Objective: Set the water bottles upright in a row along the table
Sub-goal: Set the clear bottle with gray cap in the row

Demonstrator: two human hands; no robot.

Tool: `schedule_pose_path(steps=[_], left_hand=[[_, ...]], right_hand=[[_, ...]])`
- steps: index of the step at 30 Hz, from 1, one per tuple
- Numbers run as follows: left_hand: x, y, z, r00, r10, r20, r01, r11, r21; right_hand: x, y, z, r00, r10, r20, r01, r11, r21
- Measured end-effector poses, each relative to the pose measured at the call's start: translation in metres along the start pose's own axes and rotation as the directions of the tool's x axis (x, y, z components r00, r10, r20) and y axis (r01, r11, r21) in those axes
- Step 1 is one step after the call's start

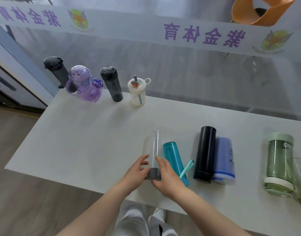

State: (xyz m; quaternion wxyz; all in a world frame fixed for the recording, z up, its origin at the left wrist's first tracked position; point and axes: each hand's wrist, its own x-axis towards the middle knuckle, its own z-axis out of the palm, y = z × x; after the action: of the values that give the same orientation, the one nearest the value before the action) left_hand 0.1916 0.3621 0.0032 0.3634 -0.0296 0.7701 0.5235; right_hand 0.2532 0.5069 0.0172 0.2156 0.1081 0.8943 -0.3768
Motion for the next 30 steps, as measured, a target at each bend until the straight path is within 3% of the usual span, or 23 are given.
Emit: schedule_pose_path(steps=[7,15,19,22,26,30], left_hand=[[-0.008,0.009,-0.006,0.998,0.056,-0.017,-0.058,0.995,-0.084],[-0.014,0.029,-0.014,0.962,0.274,-0.006,-0.273,0.958,0.084],[-0.006,0.036,-0.009,0.932,0.358,0.061,-0.363,0.923,0.125],[0.003,0.046,-0.001,0.926,0.377,0.034,-0.377,0.911,0.168],[0.017,0.057,0.008,0.914,0.406,-0.016,-0.398,0.902,0.167],[0.025,0.066,0.01,0.914,0.404,-0.032,-0.395,0.907,0.148]], right_hand=[[-0.012,-0.001,-0.017,0.998,-0.032,-0.047,0.038,0.992,0.119],[-0.017,-0.018,-0.053,0.983,0.005,-0.184,0.036,0.975,0.218],[-0.008,-0.026,-0.069,0.978,0.09,-0.189,-0.003,0.91,0.415],[0.001,-0.032,-0.082,0.976,0.133,-0.172,-0.027,0.859,0.51],[0.006,-0.034,-0.094,0.981,0.093,-0.171,-0.005,0.89,0.456],[0.004,-0.032,-0.096,0.952,-0.079,-0.295,0.139,0.972,0.187]])
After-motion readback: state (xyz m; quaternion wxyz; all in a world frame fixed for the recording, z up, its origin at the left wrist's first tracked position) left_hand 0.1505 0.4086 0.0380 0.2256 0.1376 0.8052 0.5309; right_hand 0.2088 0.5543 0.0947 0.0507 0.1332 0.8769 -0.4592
